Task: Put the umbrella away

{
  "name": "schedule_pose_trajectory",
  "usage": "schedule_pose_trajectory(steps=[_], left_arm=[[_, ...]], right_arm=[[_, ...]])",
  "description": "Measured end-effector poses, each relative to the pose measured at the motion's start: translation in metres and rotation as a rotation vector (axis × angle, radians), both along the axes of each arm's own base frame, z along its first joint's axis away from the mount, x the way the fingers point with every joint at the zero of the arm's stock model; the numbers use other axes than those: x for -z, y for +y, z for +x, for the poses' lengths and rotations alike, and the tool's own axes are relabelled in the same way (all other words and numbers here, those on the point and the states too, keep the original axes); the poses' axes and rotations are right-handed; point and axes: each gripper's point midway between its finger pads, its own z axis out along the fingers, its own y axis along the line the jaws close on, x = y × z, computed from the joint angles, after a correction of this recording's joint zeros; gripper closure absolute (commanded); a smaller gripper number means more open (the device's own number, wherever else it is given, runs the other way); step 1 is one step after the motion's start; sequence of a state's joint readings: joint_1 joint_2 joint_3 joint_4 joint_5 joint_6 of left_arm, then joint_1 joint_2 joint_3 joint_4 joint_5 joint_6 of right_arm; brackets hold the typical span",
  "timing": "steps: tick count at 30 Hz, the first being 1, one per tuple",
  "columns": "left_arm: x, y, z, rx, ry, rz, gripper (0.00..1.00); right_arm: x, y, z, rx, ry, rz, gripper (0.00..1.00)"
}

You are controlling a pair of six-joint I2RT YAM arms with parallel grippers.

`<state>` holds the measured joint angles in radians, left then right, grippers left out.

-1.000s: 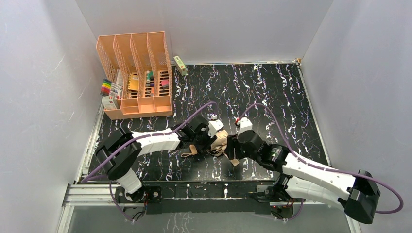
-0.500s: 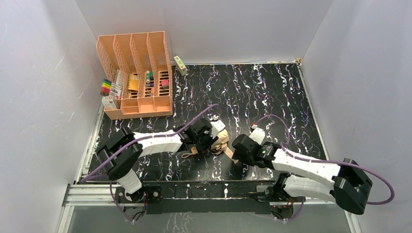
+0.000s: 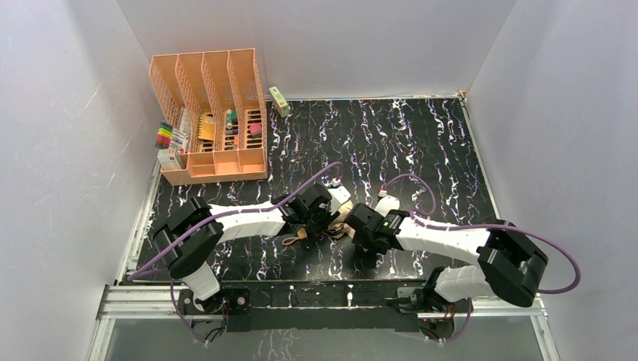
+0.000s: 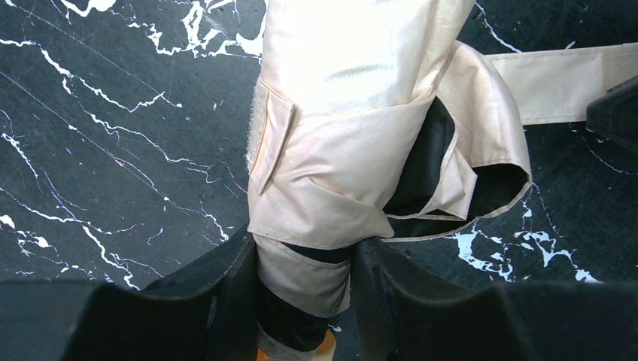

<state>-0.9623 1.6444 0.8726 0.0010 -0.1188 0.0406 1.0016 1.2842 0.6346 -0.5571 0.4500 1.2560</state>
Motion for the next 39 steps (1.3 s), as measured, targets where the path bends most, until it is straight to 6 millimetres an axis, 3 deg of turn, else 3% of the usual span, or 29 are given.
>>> schedule_pose_trajectory(steps=[3,12,19,22,29,39], left_arm=[[0.000,0.000,0.000,0.000,-0.002,0.002,1.00],[0.000,0.000,0.000,0.000,-0.003,0.003,1.00],[0.000,0.000,0.000,-0.002,-0.009,0.012,1.00],[0.000,0.000,0.000,-0.006,-0.008,0.014,1.00],[0.000,-0.005,0.005,-0.068,0.007,0.012,1.00],[0.001,-0.020,0.010,-0.089,0.038,0.011,1.00]], right_arm=[[0.001,0.001,0.001,0.001,0.012,-0.022,0.42],[0.006,-0.001,0.007,-0.016,0.038,-0.134,0.60],[0.008,-0.001,0.011,-0.013,0.009,-0.118,0.85],[0.006,0.001,0.012,-0.014,-0.016,-0.085,1.00],[0.004,0.009,0.009,-0.049,-0.034,0.018,1.00],[0.002,0.054,-0.024,-0.113,0.023,0.212,1.00]])
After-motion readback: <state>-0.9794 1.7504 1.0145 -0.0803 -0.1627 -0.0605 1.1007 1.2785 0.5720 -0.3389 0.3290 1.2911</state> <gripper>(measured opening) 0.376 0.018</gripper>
